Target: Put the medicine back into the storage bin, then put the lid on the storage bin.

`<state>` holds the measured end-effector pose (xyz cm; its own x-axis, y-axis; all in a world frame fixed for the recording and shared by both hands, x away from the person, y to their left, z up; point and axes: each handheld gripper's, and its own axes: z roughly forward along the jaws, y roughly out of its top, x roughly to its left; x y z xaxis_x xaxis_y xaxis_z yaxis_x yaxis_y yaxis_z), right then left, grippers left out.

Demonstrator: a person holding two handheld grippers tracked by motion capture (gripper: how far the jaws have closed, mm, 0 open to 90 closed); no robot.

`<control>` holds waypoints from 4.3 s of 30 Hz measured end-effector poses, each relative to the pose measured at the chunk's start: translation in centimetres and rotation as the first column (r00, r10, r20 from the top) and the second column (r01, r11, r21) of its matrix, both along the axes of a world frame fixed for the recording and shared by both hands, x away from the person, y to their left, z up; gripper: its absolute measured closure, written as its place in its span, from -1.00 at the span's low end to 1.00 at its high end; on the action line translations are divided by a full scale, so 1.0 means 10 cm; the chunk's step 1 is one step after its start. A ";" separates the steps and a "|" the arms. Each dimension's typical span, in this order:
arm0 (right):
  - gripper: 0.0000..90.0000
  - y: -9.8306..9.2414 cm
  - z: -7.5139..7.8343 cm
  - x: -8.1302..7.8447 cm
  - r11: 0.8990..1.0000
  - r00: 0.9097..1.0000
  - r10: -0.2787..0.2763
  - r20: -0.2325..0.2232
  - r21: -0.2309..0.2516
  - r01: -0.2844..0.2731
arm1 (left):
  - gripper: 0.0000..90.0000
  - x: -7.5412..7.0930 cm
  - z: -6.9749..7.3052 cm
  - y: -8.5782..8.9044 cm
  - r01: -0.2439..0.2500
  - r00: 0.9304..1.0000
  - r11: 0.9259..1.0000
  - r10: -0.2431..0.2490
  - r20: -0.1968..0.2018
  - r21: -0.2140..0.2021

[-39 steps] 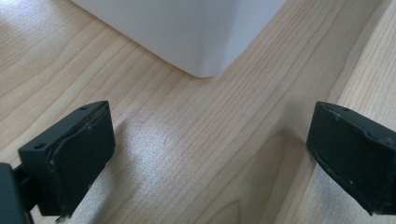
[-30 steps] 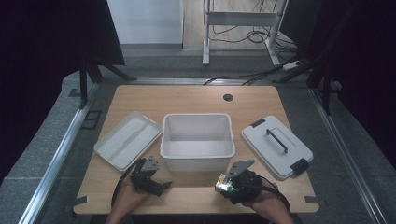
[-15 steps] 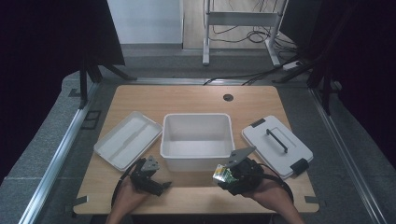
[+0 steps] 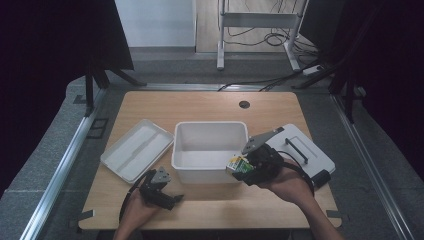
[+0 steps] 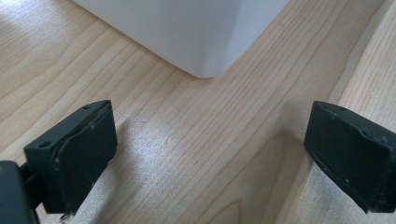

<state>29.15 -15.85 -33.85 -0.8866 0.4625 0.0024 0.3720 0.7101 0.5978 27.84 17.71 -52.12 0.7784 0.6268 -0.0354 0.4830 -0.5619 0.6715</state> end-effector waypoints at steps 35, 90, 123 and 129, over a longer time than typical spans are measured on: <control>-0.01 0.41 -0.64 0.83 0.987 0.991 -0.136 0.003 -0.081 0.136 | -0.81 -0.03 0.00 0.01 -0.010 1.000 1.000 0.010 0.010 -0.015; -0.97 -0.66 -1.22 0.03 0.958 0.957 -0.278 0.086 0.095 0.270 | -0.98 -0.02 0.00 -0.02 0.018 1.000 1.000 -0.018 -0.004 0.010; -1.00 -0.73 -1.81 -0.01 0.943 0.946 -0.319 0.054 0.113 0.312 | -1.00 0.14 0.47 0.55 -0.064 0.998 0.996 0.063 0.025 0.058; -1.00 -0.73 -1.81 -0.01 0.943 0.946 -0.320 0.055 0.112 0.312 | -0.91 0.33 0.64 0.82 -0.128 0.991 0.991 0.127 0.029 0.036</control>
